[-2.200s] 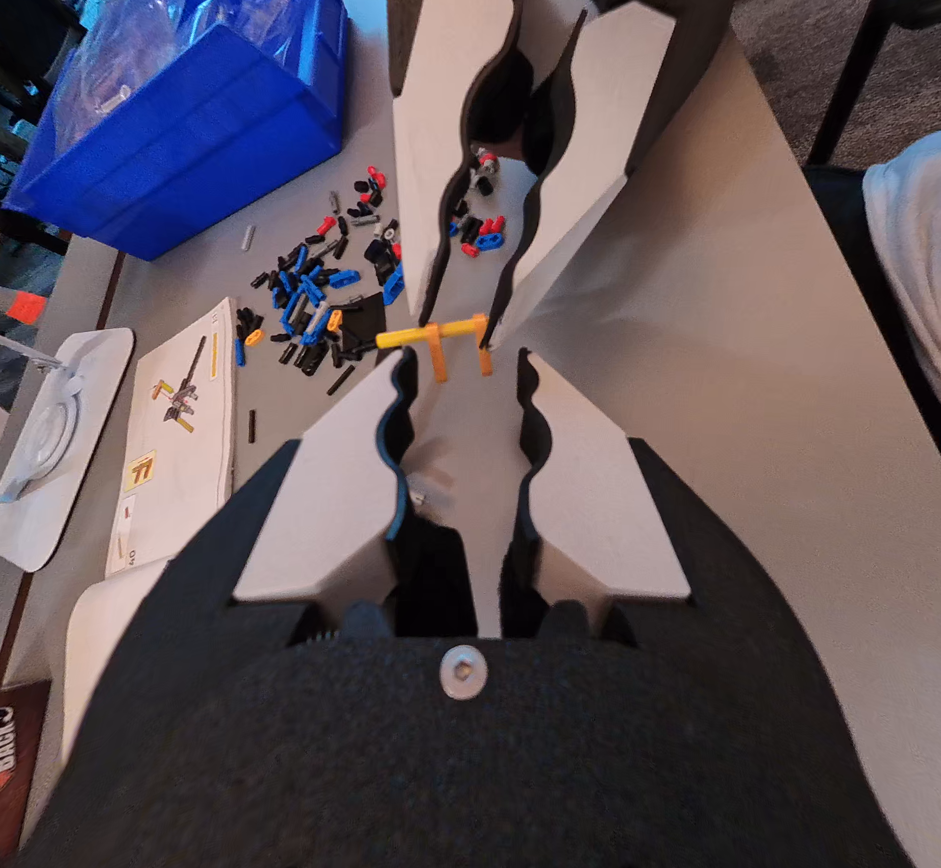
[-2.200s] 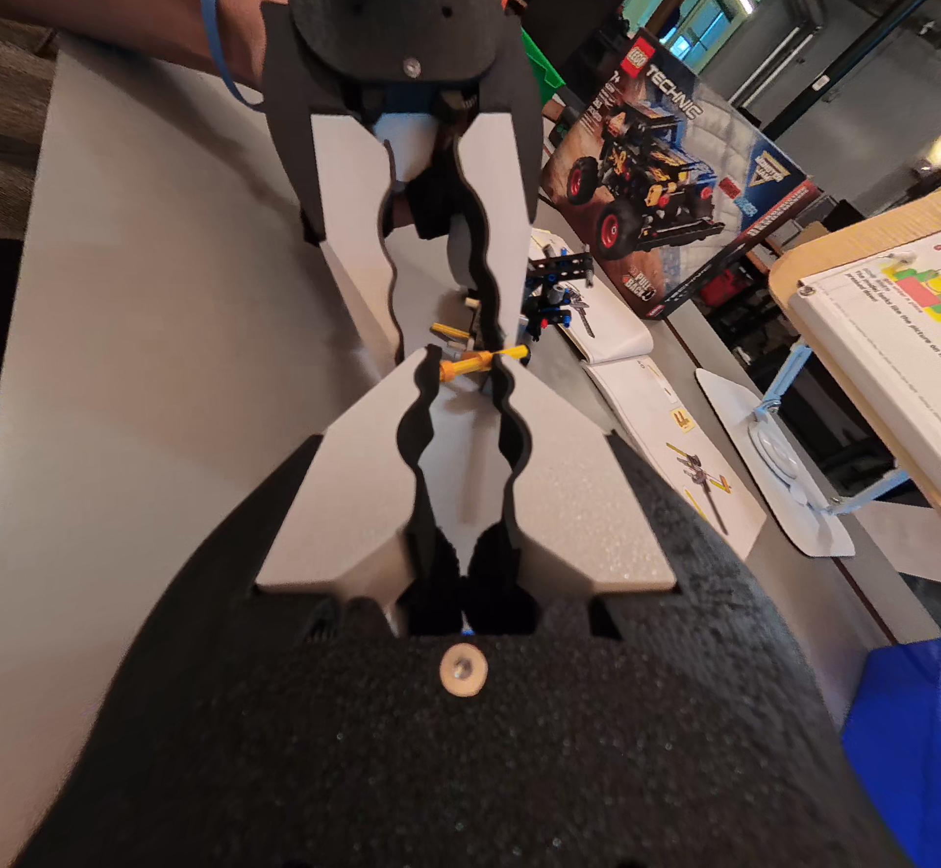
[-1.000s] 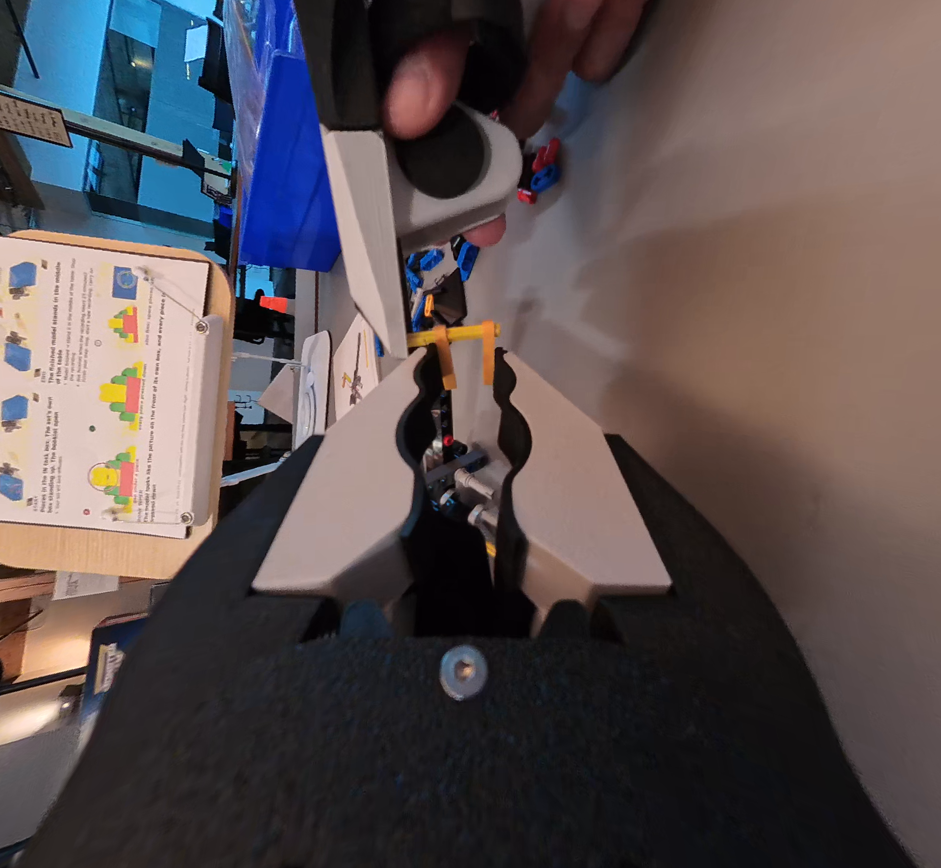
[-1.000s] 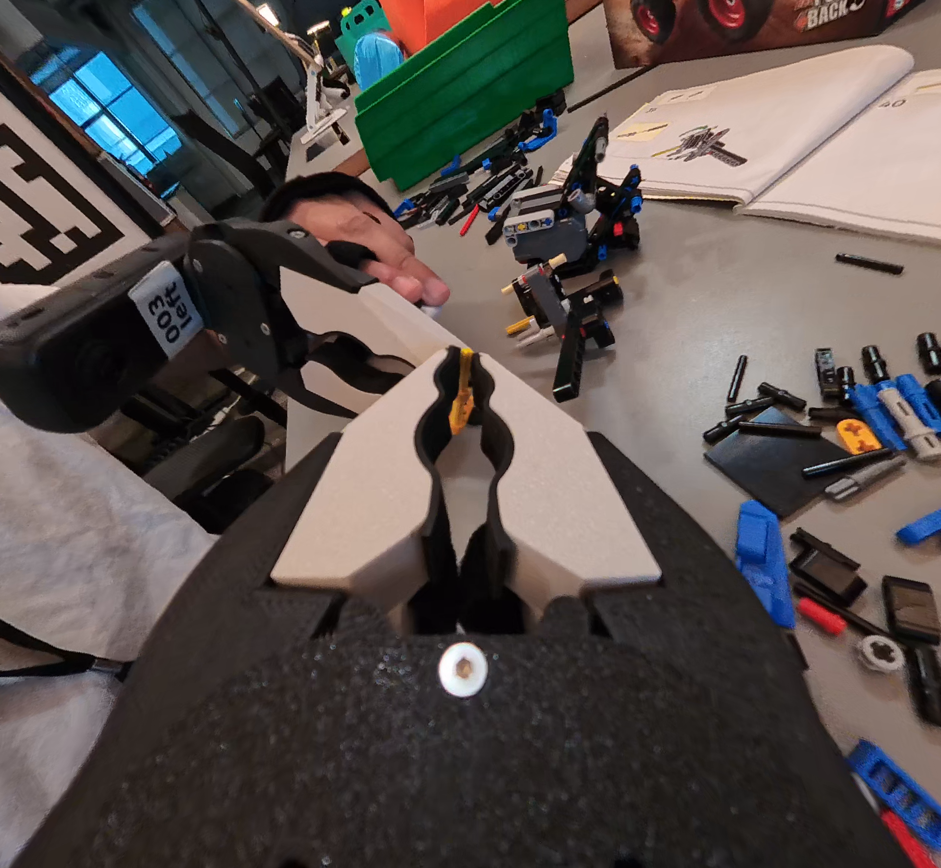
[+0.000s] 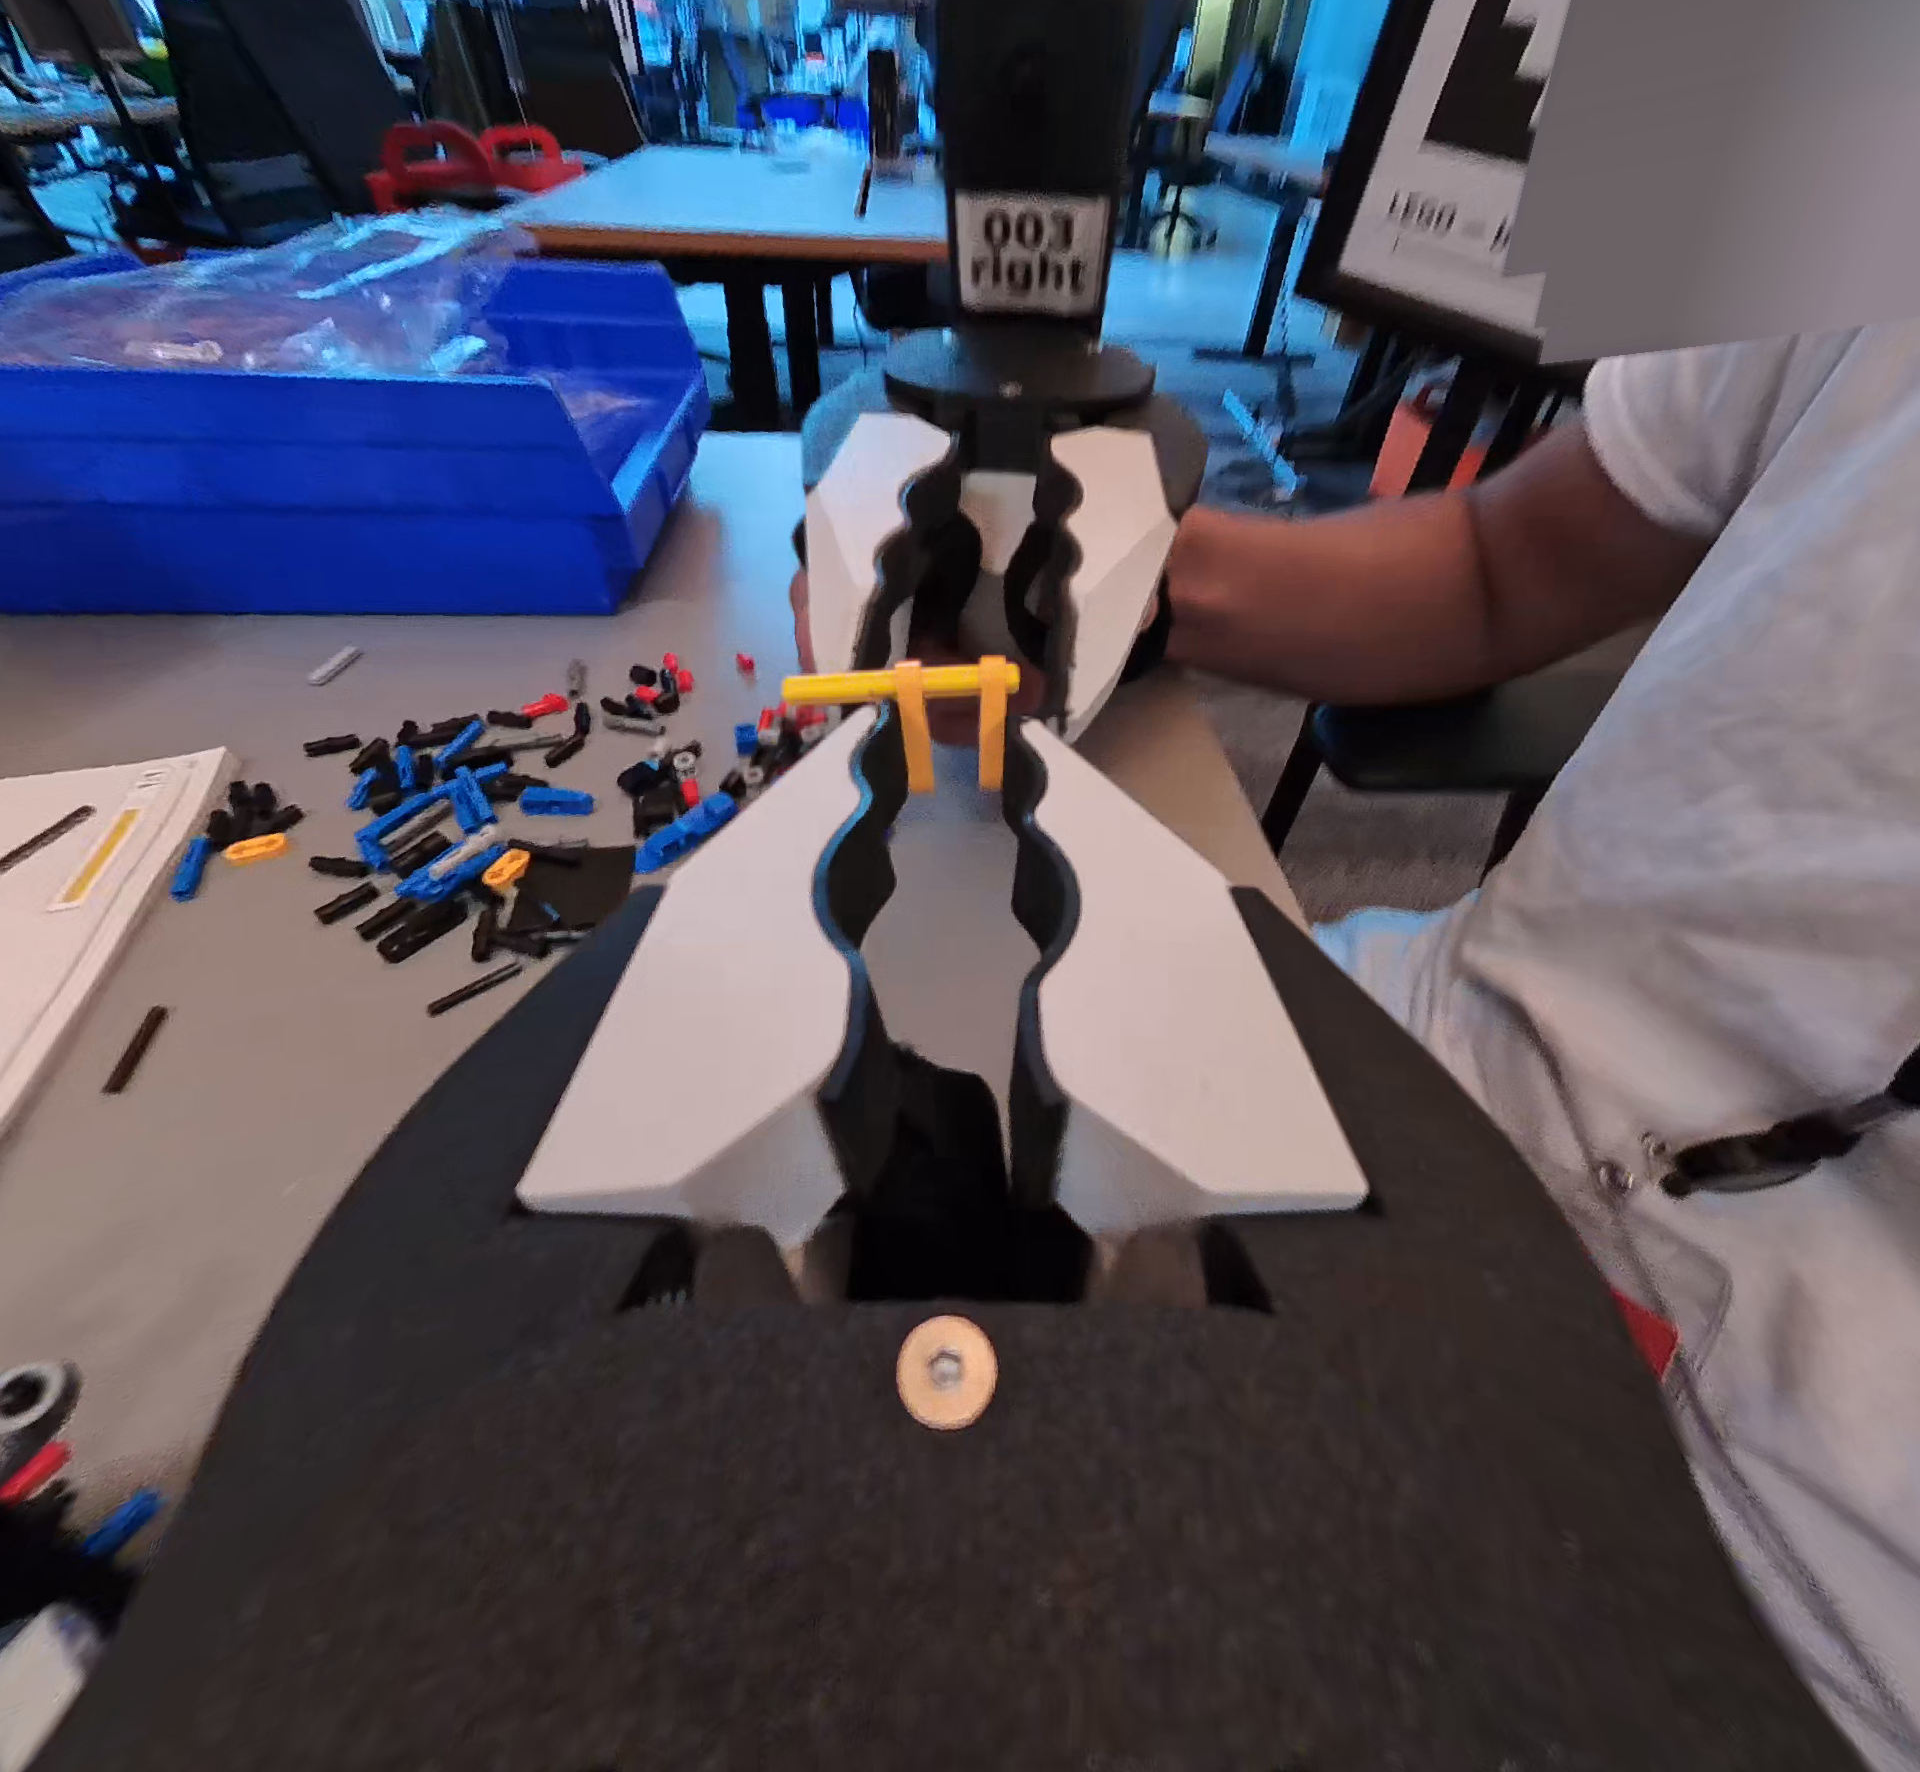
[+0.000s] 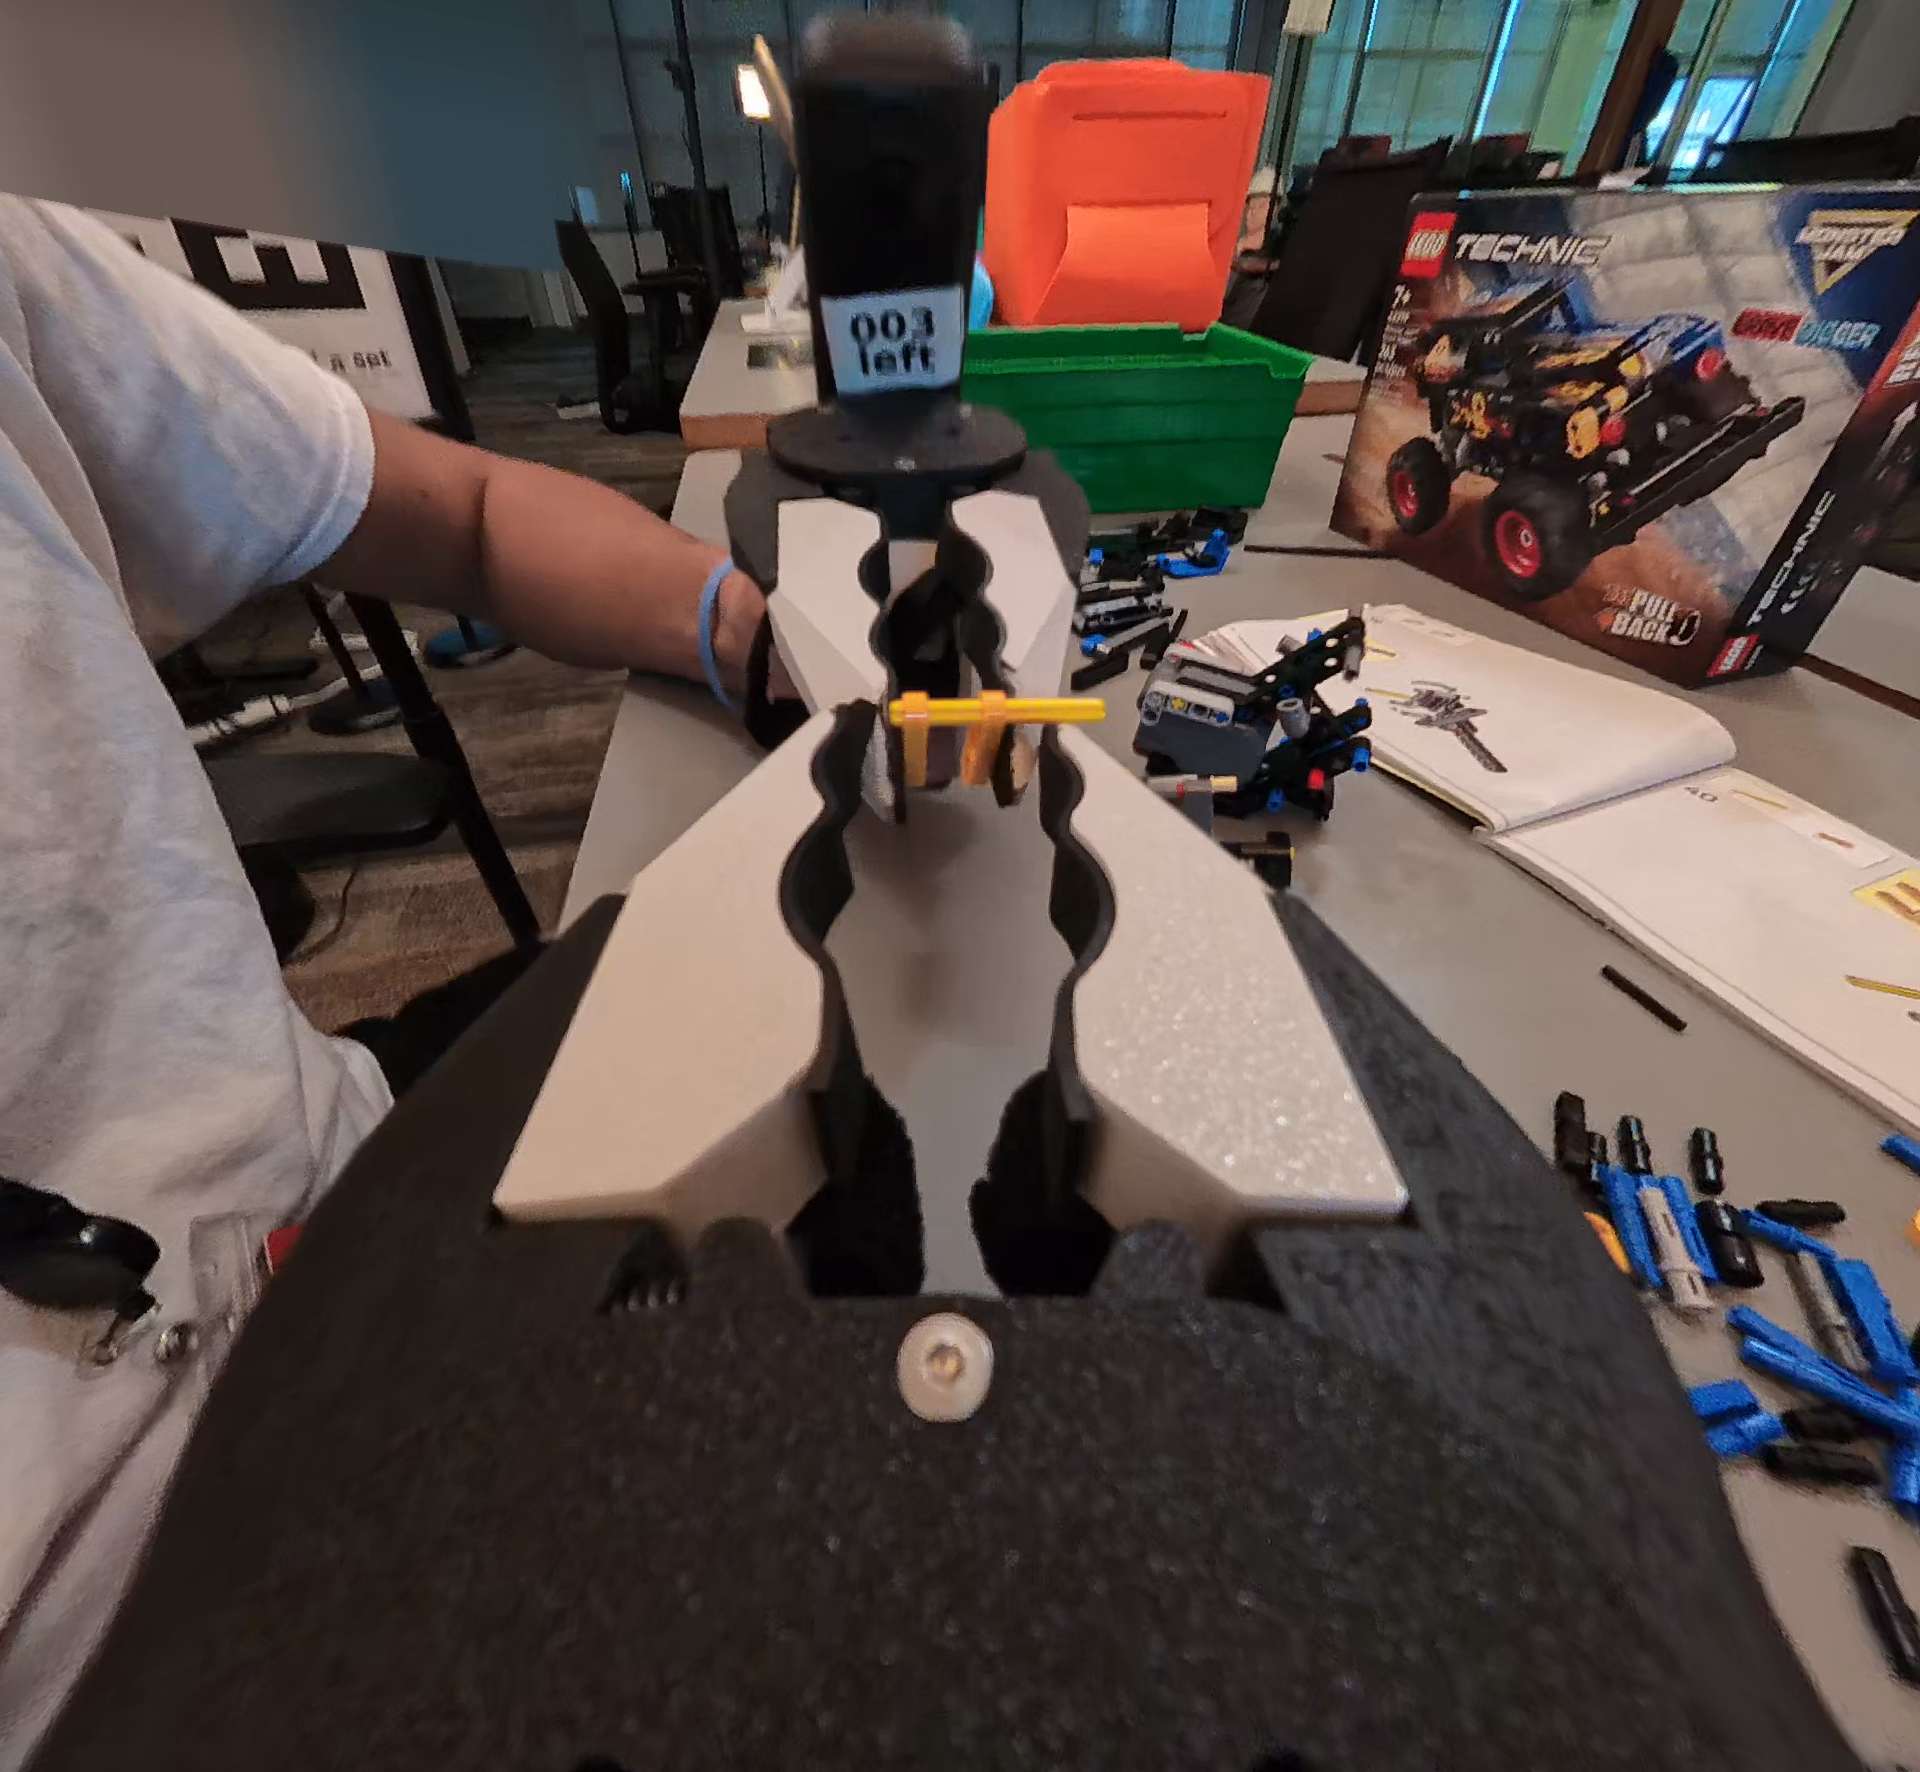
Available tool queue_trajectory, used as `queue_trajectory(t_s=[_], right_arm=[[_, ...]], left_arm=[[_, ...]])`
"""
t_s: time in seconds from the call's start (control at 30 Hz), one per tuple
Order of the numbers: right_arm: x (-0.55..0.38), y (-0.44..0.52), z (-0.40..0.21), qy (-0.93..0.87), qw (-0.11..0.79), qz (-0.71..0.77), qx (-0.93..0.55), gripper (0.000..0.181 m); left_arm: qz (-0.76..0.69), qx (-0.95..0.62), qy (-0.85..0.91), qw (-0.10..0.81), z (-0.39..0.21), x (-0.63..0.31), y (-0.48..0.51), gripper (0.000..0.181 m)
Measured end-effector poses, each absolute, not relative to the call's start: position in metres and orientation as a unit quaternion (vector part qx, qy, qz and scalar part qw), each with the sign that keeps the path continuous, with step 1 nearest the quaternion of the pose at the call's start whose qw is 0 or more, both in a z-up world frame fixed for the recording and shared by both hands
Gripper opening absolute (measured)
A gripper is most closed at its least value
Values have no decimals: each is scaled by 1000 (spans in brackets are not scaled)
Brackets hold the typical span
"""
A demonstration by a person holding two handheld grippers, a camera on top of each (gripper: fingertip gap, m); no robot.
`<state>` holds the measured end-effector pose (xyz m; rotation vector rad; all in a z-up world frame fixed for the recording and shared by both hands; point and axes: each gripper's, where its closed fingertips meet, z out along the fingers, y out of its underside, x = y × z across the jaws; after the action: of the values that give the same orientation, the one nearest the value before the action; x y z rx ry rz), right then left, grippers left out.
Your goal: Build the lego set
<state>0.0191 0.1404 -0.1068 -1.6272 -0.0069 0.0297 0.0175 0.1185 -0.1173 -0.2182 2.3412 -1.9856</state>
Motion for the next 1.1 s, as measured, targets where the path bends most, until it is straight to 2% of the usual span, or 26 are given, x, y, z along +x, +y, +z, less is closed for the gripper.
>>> queue_trajectory(t_s=[0.2, 0.4, 0.77, 0.83, 1.1], right_arm=[[25, 142, -84, 50, 751, 50, -657, 31], [20, 147, -82, 62, 747, 115, -652, 34], [17, 147, -85, 42, 745, 92, -659, 31], [17, 147, -86, 45, 744, 91, -661, 23], [18, 146, -87, 41, 740, 84, -666, 23]], left_arm=[[-718, -91, 690, 14, -93, 21, 118, 17], [-726, -71, 683, 29, -91, 14, 115, 17], [-708, -69, 702, 30, -94, 12, 115, 13], [-704, -63, 707, 36, -95, 11, 115, 7], [-700, -64, 710, 43, -98, 12, 114, 7]])
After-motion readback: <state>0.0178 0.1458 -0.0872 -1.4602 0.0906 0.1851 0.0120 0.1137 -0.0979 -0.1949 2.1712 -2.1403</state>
